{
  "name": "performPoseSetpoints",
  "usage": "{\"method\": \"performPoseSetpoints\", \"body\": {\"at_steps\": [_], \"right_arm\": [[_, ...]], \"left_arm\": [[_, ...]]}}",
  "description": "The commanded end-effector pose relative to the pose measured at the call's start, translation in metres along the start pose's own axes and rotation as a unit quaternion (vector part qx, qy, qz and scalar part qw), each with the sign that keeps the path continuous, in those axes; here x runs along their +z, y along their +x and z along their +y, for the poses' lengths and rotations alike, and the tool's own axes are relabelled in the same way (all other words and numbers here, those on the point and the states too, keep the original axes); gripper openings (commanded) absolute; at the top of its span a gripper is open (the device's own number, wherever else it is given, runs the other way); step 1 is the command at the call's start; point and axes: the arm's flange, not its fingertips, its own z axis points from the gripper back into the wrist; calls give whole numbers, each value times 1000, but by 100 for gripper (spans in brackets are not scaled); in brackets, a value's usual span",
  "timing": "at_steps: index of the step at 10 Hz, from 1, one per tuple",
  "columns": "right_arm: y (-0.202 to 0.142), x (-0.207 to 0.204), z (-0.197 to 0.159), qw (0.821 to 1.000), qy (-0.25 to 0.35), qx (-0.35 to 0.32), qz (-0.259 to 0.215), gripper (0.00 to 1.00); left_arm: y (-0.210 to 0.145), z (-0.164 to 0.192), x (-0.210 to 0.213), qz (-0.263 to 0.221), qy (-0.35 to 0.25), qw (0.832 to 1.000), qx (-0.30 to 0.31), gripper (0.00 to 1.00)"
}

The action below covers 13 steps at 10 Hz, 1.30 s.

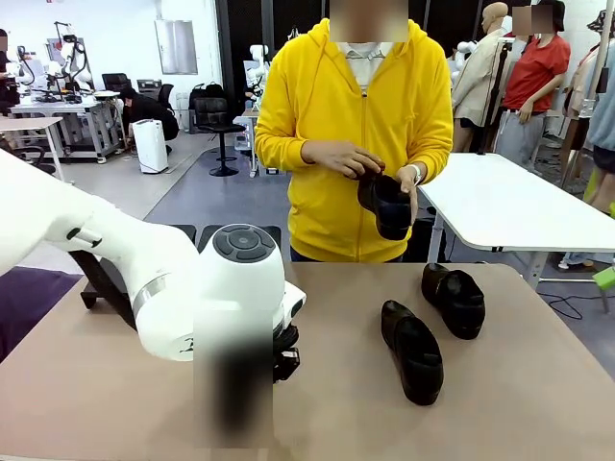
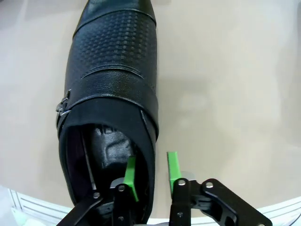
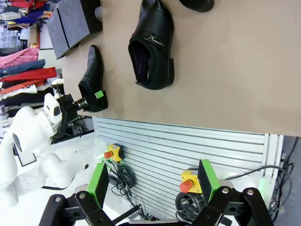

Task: Organize the shoes by placing them on the stand.
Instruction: Place the Shoe from the middle of the table onto the Shoes Stand.

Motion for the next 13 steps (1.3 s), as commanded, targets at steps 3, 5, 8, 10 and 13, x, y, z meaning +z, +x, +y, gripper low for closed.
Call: {"method": "performPoseSetpoints", "body": {"at_steps": [3, 5, 8, 10, 13], "right_arm": [[0, 5, 1, 1000, -5, -6, 5, 100], [0, 5, 1, 1000, -5, -6, 5, 100], [0, 5, 1, 1000, -5, -6, 5, 100], [0, 5, 1, 1000, -5, -6, 5, 100], [0, 5, 1, 1000, -5, -6, 5, 100]], "left_arm": [[-9, 4, 0, -17, 9, 1000, 15, 0], [-10, 5, 0, -18, 10, 1000, 13, 0], [-6, 13, 22, -28, -14, 1000, 0, 0], [-7, 22, 76, -37, -51, 997, -49, 0], [-31, 47, 170, -24, -67, 986, -148, 0]]}}
